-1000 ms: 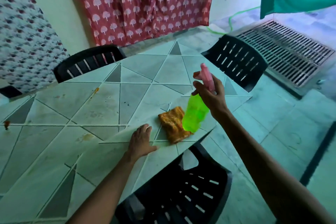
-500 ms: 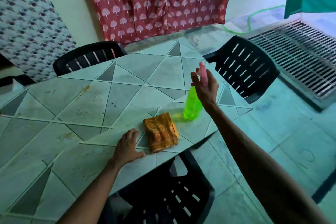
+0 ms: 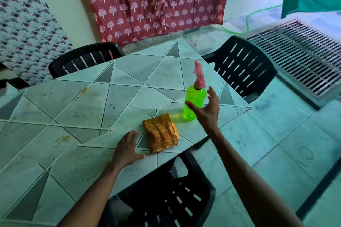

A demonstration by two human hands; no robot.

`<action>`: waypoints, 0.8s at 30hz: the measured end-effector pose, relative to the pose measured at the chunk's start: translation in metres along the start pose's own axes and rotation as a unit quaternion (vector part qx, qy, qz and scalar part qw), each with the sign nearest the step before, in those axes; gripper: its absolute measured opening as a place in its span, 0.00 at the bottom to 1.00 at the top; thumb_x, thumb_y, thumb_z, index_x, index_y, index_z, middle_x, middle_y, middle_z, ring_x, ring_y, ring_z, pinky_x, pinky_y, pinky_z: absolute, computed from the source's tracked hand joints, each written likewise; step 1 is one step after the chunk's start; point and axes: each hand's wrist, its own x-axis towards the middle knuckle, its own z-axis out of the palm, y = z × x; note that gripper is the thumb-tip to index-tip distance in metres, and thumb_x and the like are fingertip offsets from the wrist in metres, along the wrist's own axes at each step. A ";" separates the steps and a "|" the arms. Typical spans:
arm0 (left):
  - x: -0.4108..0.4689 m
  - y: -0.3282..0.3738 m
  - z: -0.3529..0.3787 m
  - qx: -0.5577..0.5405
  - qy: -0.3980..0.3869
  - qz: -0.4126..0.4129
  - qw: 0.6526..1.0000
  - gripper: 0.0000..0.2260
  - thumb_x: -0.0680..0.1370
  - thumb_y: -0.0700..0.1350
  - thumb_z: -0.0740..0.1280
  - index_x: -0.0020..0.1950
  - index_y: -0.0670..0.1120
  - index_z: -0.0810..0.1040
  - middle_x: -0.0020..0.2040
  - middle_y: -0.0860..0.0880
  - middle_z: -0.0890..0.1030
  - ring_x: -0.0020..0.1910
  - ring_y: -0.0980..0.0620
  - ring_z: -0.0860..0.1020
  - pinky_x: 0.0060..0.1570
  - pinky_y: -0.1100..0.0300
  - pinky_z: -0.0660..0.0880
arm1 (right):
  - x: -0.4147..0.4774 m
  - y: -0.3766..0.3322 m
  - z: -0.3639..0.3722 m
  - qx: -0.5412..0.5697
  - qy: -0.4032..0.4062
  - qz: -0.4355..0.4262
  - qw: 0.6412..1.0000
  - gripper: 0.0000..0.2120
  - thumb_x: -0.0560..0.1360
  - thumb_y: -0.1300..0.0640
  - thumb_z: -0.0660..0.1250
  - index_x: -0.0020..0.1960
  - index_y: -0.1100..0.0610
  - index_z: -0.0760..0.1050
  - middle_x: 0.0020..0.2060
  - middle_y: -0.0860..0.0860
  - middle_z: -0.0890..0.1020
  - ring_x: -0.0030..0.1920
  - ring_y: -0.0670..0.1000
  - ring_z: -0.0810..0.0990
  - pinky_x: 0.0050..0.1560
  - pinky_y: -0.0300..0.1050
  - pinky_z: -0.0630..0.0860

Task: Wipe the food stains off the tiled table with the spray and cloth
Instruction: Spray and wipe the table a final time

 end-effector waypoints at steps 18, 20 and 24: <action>-0.007 0.020 0.012 -0.148 0.074 -0.051 0.985 0.20 0.75 0.49 0.72 0.65 0.45 0.78 0.64 0.44 0.74 0.64 0.43 0.71 0.62 0.52 0.70 | -0.048 0.051 0.115 -0.241 -0.262 0.200 0.913 0.21 0.65 0.42 0.73 0.48 0.57 0.80 0.48 0.57 0.83 0.52 0.61 0.81 0.49 0.51 0.79; -0.008 0.019 0.011 -0.181 0.080 -0.067 0.978 0.18 0.75 0.49 0.72 0.63 0.46 0.79 0.62 0.45 0.76 0.62 0.44 0.74 0.62 0.53 0.71 | -0.048 0.046 0.118 -0.204 -0.275 0.171 0.924 0.16 0.70 0.47 0.72 0.48 0.59 0.78 0.46 0.58 0.82 0.50 0.59 0.80 0.46 0.51 0.76; -0.012 0.008 0.000 -0.267 0.102 -0.084 0.954 0.14 0.76 0.46 0.71 0.60 0.46 0.80 0.58 0.46 0.80 0.59 0.48 0.77 0.59 0.56 0.73 | -0.059 0.029 0.117 -0.086 -0.278 0.144 0.946 0.10 0.73 0.55 0.70 0.45 0.55 0.69 0.39 0.53 0.75 0.42 0.53 0.73 0.41 0.49 0.70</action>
